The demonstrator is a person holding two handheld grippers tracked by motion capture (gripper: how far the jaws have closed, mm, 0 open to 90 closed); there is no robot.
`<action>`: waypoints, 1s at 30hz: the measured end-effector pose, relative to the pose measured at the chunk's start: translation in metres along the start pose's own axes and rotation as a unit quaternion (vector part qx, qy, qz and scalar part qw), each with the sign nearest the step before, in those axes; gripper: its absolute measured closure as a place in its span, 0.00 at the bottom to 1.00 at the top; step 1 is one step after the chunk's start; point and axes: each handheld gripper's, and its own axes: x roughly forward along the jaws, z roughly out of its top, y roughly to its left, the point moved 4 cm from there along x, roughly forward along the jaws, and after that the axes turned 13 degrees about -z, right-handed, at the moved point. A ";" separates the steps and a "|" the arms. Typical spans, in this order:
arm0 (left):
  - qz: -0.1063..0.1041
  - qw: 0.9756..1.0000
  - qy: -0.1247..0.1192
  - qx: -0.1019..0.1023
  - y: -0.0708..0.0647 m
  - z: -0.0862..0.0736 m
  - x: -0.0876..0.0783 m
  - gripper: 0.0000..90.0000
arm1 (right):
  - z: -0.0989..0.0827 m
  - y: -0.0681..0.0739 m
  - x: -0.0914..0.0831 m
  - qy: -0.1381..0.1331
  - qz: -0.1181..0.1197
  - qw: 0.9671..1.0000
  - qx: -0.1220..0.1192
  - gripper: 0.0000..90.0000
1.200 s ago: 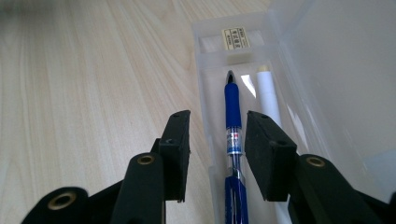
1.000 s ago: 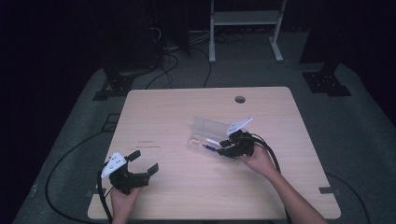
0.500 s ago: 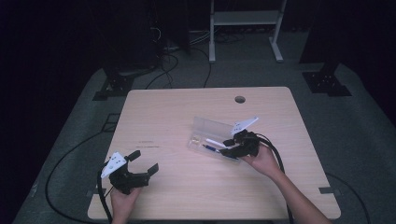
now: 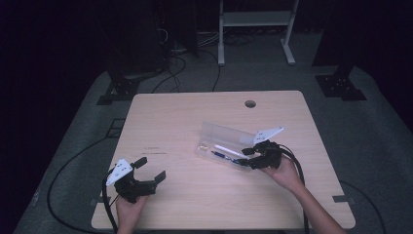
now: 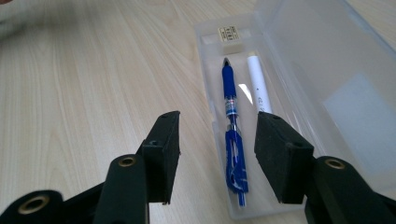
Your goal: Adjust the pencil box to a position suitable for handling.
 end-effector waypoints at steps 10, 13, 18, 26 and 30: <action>-0.001 1.000 0.001 0.001 -0.001 0.000 0.000 0.02 | -0.014 -0.008 -0.019 -0.011 -0.008 1.000 0.020 0.53; -0.001 1.000 0.001 0.000 -0.001 0.000 0.001 0.02 | -0.018 -0.010 -0.023 -0.013 -0.011 1.000 0.025 0.53; -0.001 1.000 0.001 0.001 -0.001 0.000 0.001 0.02 | -0.025 -0.013 -0.026 -0.013 -0.013 0.999 0.032 0.52; 0.000 1.000 0.003 0.001 0.000 0.000 0.001 0.02 | -0.036 -0.015 -0.029 -0.009 -0.017 0.999 0.041 0.50; 0.000 1.000 0.003 0.001 0.000 -0.001 0.002 0.02 | -0.041 -0.016 -0.031 -0.010 -0.020 0.999 0.044 0.49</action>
